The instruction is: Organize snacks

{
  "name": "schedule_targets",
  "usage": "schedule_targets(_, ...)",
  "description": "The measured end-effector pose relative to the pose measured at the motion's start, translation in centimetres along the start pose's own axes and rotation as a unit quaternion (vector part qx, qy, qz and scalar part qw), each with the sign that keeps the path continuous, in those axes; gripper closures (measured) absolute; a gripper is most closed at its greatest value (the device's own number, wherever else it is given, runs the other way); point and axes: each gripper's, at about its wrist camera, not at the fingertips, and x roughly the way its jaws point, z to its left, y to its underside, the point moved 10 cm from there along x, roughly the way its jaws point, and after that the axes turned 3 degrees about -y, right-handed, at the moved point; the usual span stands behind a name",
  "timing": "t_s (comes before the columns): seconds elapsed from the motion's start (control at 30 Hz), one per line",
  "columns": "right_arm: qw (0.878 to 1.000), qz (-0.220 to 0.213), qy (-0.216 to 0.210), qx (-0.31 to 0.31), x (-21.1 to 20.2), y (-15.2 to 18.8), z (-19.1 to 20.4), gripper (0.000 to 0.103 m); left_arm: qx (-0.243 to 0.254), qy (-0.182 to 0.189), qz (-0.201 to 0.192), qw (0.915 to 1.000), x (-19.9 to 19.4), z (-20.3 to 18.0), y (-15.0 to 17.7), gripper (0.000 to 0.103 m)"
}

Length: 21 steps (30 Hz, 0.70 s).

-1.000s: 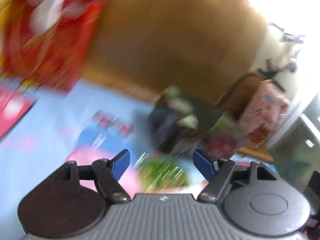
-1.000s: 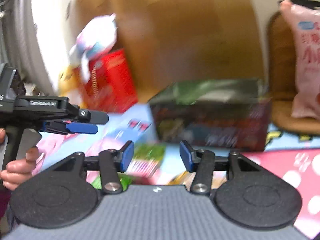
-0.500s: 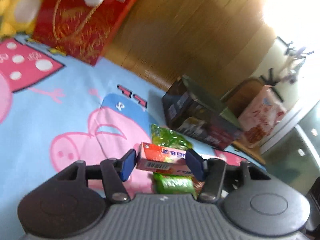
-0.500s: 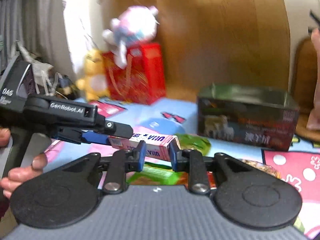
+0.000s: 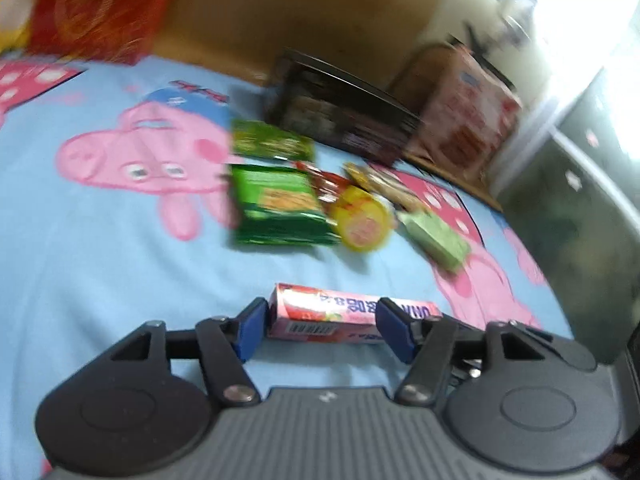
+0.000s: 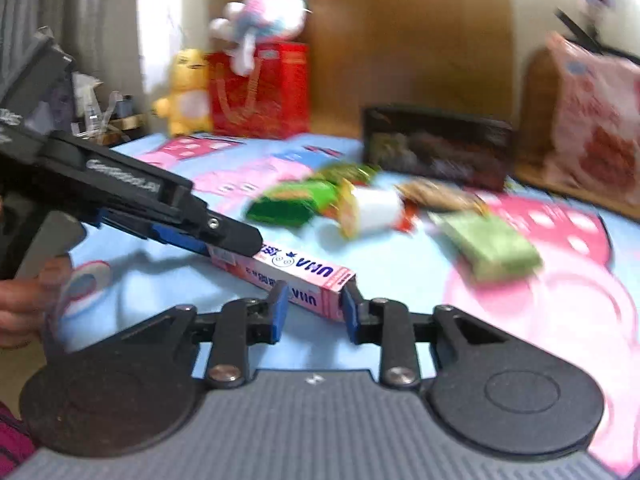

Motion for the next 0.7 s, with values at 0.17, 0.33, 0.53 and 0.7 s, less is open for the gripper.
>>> schedule_targets(0.17,0.999,-0.028,0.021,0.026,-2.6,0.7,-1.2,0.053,0.046,0.025,0.02,0.9984,0.5,-3.2,1.1,0.037)
schedule_targets(0.33,0.997,-0.037,0.05,0.047,-3.7,1.5,-3.2,0.037,0.039,0.017,-0.01,0.999,-1.2,-2.8,0.0,0.028)
schedule_targets(0.53,0.996,-0.017,0.01,0.086,-2.8,2.5,-3.9,0.038,0.029,0.027,0.005,0.9992,-1.1,-2.6,-0.3,0.035)
schedule_targets(0.7,0.998,-0.016,0.014,0.064,-2.3,2.3,-3.3,0.053,0.036,0.025,0.028,0.9986,0.7,-2.9,0.9,0.044)
